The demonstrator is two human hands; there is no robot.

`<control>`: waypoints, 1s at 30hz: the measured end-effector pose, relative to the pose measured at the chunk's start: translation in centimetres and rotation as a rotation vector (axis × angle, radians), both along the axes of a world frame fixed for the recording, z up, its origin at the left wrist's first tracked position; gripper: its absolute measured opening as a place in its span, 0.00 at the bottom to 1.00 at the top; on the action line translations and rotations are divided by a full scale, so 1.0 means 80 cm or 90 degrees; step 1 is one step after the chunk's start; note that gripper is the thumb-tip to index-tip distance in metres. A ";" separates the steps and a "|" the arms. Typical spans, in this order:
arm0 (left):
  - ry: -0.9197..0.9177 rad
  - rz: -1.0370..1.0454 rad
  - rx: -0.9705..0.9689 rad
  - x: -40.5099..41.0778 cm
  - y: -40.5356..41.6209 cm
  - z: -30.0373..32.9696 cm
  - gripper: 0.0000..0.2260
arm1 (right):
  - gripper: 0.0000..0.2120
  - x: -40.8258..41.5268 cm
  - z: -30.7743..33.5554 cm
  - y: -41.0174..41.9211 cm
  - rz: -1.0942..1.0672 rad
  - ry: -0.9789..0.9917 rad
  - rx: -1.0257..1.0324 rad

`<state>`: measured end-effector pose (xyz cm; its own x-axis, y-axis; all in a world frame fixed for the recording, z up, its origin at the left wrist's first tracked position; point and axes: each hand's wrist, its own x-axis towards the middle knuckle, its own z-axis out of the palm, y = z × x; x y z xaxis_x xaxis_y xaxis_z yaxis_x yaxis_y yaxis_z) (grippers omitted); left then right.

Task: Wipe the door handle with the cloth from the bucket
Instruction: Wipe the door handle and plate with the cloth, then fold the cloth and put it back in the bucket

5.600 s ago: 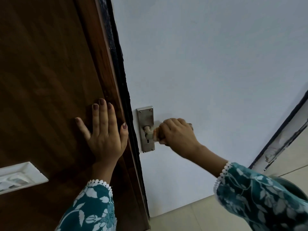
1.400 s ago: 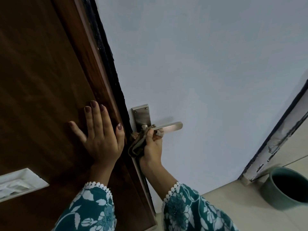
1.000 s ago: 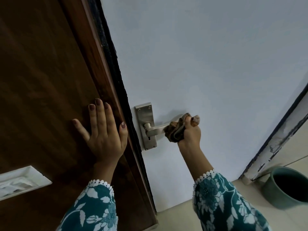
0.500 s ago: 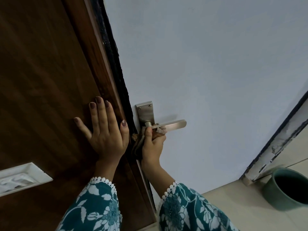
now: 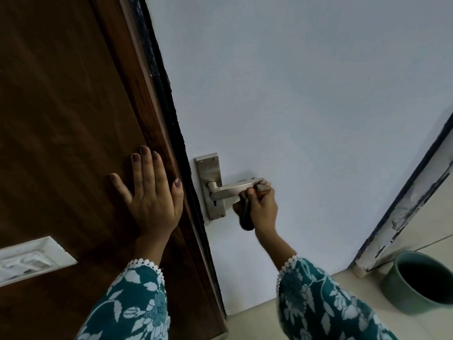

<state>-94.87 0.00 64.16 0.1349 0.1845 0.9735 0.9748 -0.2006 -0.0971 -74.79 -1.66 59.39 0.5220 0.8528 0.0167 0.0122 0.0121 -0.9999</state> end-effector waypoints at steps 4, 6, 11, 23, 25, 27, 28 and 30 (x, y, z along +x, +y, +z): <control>-0.041 -0.006 -0.045 0.012 -0.008 0.002 0.26 | 0.14 0.056 0.030 0.009 -0.024 -0.021 -0.015; -0.093 -0.021 -0.083 0.027 -0.014 0.003 0.27 | 0.14 0.078 0.040 0.009 -0.020 -0.027 -0.024; -0.137 -0.259 -0.237 0.101 -0.055 -0.012 0.27 | 0.05 0.107 0.060 -0.039 0.078 0.081 0.032; -0.756 -0.835 -1.139 0.258 -0.107 -0.007 0.20 | 0.12 0.180 0.055 -0.135 0.154 0.248 -0.068; -0.703 -0.818 -1.151 0.280 -0.115 -0.014 0.13 | 0.13 0.208 0.046 -0.148 0.108 0.217 -0.081; -0.702 -0.780 -1.157 0.312 -0.124 -0.024 0.09 | 0.14 0.245 0.031 -0.161 0.020 0.142 -0.115; -0.714 -0.767 -1.155 0.328 -0.129 -0.027 0.09 | 0.14 0.263 0.024 -0.168 -0.040 0.085 -0.130; -0.733 -0.753 -1.149 0.369 -0.140 -0.034 0.09 | 0.16 0.301 0.014 -0.191 -0.151 -0.043 -0.121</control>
<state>-65.38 -11.23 61.43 0.5171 0.8239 -0.2319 -0.0278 0.2869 0.9576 -50.72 -16.93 60.47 0.7100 0.6984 -0.0900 0.0586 -0.1859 -0.9808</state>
